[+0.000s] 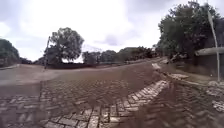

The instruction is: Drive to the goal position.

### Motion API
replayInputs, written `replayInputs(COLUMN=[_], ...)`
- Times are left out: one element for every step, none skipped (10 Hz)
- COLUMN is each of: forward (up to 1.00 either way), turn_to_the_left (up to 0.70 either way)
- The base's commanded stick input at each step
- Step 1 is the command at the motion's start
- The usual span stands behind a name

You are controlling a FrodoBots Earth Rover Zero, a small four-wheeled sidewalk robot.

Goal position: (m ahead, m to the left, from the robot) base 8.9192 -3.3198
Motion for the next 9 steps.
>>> replayInputs(forward=[0.7, 0.7, 0.7, 0.7, 0.7, 0.7, 0.7, 0.7, 0.7], turn_to_the_left=[0.0, 0.0, 0.0, 0.0, 0.0, 0.0, 0.0, 0.0, 0.0])
